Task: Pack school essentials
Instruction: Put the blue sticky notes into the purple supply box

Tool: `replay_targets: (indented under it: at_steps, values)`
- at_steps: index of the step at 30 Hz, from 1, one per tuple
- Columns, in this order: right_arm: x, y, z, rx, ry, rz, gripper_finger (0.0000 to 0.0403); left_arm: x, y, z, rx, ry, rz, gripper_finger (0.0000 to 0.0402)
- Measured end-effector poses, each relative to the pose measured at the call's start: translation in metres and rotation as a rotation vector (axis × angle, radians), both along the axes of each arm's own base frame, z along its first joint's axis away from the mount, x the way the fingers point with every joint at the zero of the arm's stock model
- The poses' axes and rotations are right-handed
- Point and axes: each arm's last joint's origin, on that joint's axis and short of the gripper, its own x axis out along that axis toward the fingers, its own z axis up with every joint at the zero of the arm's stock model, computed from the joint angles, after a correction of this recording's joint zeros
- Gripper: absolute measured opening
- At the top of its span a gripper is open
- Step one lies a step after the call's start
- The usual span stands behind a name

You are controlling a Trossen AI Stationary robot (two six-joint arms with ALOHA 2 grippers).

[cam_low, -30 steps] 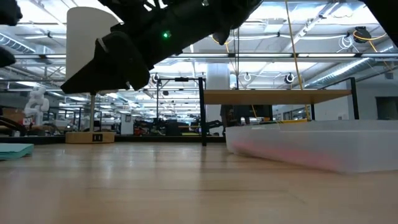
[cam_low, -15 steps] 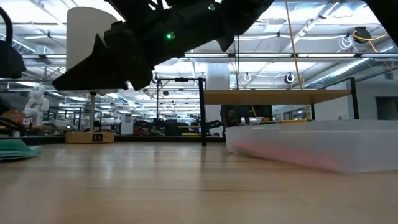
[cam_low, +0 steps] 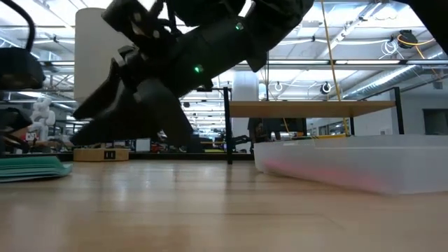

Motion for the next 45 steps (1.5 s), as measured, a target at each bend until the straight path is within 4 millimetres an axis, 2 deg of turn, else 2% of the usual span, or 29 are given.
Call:
replay_targets:
  at_steps: [6,12,20,36,45]
  values:
    - [-0.006,0.000,-0.009,-0.169,0.087,0.022,0.0251,0.011,0.008,0.000,0.022,-0.018,0.013,0.0030]
    - [-0.005,0.000,-0.005,-0.223,0.114,0.057,0.0251,0.024,0.013,-0.005,0.034,-0.035,0.024,0.0030]
    - [-0.007,-0.006,-0.013,-0.337,0.172,0.091,0.0251,0.037,0.016,-0.010,0.021,-0.072,0.034,0.0030]
    - [-0.007,-0.006,-0.014,-0.414,0.156,0.128,0.0220,0.044,0.022,-0.011,0.017,-0.066,0.016,0.0030]
    - [-0.003,-0.002,-0.026,-0.471,0.130,0.141,0.0219,0.045,0.022,-0.010,0.008,-0.077,0.026,0.0030]
